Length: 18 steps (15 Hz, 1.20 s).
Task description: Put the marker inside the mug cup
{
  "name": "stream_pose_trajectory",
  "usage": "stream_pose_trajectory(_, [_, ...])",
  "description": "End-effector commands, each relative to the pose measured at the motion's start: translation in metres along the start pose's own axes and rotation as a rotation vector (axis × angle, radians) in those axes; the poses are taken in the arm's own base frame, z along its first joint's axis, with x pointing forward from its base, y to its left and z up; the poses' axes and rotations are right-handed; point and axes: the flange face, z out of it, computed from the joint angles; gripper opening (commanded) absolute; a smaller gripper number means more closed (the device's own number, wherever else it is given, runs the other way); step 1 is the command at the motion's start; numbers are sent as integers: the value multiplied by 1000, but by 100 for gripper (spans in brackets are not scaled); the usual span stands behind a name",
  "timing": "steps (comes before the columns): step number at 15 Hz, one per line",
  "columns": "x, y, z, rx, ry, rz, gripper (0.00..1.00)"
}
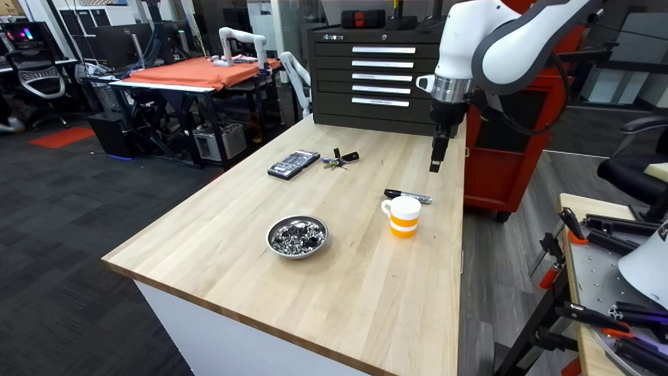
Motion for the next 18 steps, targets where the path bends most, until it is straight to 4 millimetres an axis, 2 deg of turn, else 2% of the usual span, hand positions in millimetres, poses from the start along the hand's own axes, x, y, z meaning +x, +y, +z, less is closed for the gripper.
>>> stream_pose_trajectory(1, [1, 0, 0, 0, -1, 1, 100])
stream_pose_trajectory(4, [3, 1, -1, 0, 2, 1, 100])
stream_pose_trajectory(18, [9, 20, 38, -26, 83, -84, 100])
